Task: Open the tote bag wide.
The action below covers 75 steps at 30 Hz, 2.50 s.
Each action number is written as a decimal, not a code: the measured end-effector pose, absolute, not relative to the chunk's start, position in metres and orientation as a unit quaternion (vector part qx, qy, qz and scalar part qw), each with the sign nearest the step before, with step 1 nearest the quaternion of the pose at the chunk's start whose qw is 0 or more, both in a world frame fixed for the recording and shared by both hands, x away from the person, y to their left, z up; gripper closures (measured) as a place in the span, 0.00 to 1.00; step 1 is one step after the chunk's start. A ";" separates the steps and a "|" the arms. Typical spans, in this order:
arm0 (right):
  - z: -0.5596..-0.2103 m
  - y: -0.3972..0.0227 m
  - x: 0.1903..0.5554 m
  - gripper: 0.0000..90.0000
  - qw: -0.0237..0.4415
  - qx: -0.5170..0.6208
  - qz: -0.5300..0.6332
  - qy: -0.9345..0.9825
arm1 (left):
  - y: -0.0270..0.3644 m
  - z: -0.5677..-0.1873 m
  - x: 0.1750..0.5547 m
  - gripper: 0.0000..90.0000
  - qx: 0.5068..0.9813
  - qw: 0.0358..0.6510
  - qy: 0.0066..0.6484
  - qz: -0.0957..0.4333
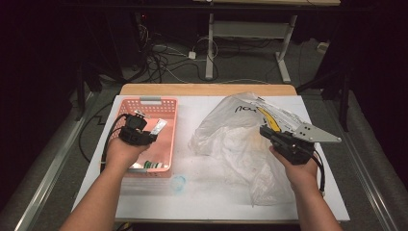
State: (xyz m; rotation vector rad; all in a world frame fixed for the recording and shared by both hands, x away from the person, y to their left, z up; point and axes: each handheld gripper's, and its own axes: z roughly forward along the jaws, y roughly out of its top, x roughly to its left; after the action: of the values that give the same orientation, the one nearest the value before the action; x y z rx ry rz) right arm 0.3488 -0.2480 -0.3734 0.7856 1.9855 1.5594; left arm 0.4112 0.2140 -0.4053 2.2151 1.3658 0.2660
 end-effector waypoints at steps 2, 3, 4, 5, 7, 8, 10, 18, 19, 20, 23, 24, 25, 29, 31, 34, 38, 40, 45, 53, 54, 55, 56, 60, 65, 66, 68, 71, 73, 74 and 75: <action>-0.373 -0.248 0.348 1.00 0.245 0.289 0.571 0.728 | 0.216 -0.405 0.406 0.75 0.814 0.270 0.504 0.102; -0.373 -0.248 0.348 1.00 0.246 0.289 0.571 0.728 | 0.218 -0.405 0.404 0.75 0.812 0.276 0.504 0.105; -0.373 -0.248 0.348 1.00 0.246 0.289 0.571 0.728 | 0.220 -0.404 0.401 0.75 0.809 0.282 0.504 0.107; -0.373 -0.248 0.348 1.00 0.246 0.289 0.571 0.728 | 0.221 -0.404 0.398 0.75 0.806 0.288 0.505 0.110; -0.373 -0.248 0.348 1.00 0.247 0.288 0.571 0.728 | 0.224 -0.404 0.393 0.75 0.803 0.298 0.503 0.117; -0.374 -0.248 0.348 1.00 0.245 0.289 0.571 0.728 | 0.225 -0.404 0.390 0.75 0.801 0.304 0.502 0.119; -0.374 -0.248 0.348 1.00 0.245 0.292 0.570 0.728 | 0.228 -0.404 0.385 0.75 0.798 0.313 0.500 0.124; -0.375 -0.246 0.348 1.00 0.247 0.288 0.567 0.731 | 0.234 -0.408 0.369 0.75 0.785 0.343 0.498 0.133; -0.375 -0.246 0.348 1.00 0.247 0.287 0.567 0.732 | 0.234 -0.408 0.367 0.75 0.784 0.345 0.498 0.135; -0.375 -0.246 0.348 1.00 0.247 0.287 0.566 0.732 | 0.234 -0.408 0.365 0.75 0.783 0.349 0.496 0.136; -0.376 -0.246 0.348 1.00 0.247 0.287 0.566 0.733 | 0.233 -0.409 0.359 0.75 0.781 0.359 0.493 0.137; -0.376 -0.246 0.348 1.00 0.247 0.287 0.566 0.732 | 0.232 -0.409 0.357 0.75 0.780 0.362 0.491 0.140; -0.376 -0.246 0.348 1.00 0.247 0.287 0.566 0.732 | 0.230 -0.409 0.354 0.75 0.778 0.367 0.490 0.141; -0.376 -0.245 0.348 1.00 0.247 0.287 0.565 0.733 | 0.224 -0.409 0.346 0.75 0.768 0.391 0.484 0.149; -0.377 -0.244 0.347 1.00 0.248 0.286 0.564 0.734 | 0.221 -0.409 0.343 0.75 0.765 0.400 0.481 0.154; -0.378 -0.243 0.347 1.00 0.247 0.286 0.563 0.735 | 0.219 -0.410 0.339 0.75 0.761 0.411 0.477 0.158; -0.378 -0.244 0.347 1.00 0.248 0.285 0.563 0.735 | 0.216 -0.410 0.335 0.75 0.758 0.429 0.466 0.157; -0.378 -0.245 0.347 1.00 0.248 0.287 0.562 0.735 | 0.214 -0.408 0.334 0.75 0.758 0.436 0.460 0.155; -0.379 -0.245 0.348 1.00 0.245 0.292 0.564 0.733 | 0.211 -0.401 0.330 0.75 0.754 0.454 0.448 0.156; -0.379 -0.246 0.348 1.00 0.244 0.292 0.565 0.732 | 0.202 -0.397 0.324 0.75 0.755 0.470 0.433 0.145; -0.379 -0.246 0.347 1.00 0.244 0.292 0.565 0.732 | 0.200 -0.396 0.323 0.75 0.757 0.470 0.430 0.143; -0.378 -0.246 0.347 1.00 0.244 0.292 0.567 0.731 | 0.197 -0.396 0.322 0.75 0.759 0.471 0.426 0.143; -0.378 -0.247 0.347 1.00 0.245 0.291 0.567 0.731 | 0.195 -0.395 0.321 0.75 0.759 0.473 0.424 0.142; -0.376 -0.247 0.347 1.00 0.245 0.289 0.568 0.730 | 0.187 -0.395 0.319 0.75 0.763 0.478 0.413 0.135; -0.376 -0.247 0.348 1.00 0.245 0.294 0.569 0.727 | 0.178 -0.395 0.318 0.75 0.768 0.485 0.399 0.122; -0.377 -0.247 0.349 1.00 0.246 0.294 0.568 0.729 | 0.176 -0.396 0.317 0.75 0.771 0.484 0.396 0.122; -0.377 -0.246 0.351 1.00 0.244 0.295 0.569 0.728 | 0.172 -0.396 0.316 0.75 0.774 0.484 0.390 0.120; -0.377 -0.245 0.351 1.00 0.245 0.294 0.567 0.730 | 0.167 -0.396 0.315 0.75 0.777 0.486 0.384 0.116; -0.378 -0.245 0.351 1.00 0.244 0.292 0.567 0.731 | 0.164 -0.396 0.314 0.75 0.778 0.486 0.381 0.114; -0.378 -0.246 0.351 1.00 0.244 0.291 0.567 0.731 | 0.162 -0.396 0.314 0.75 0.778 0.487 0.380 0.113; -0.378 -0.246 0.350 1.00 0.242 0.292 0.566 0.732 | 0.160 -0.396 0.314 0.75 0.779 0.487 0.378 0.112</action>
State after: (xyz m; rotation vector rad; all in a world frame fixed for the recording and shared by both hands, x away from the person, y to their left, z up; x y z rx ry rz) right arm 0.3504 -0.2460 -0.3779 0.7979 1.9996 1.5484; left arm 0.3136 0.1603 -0.3962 1.8944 0.9195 0.2714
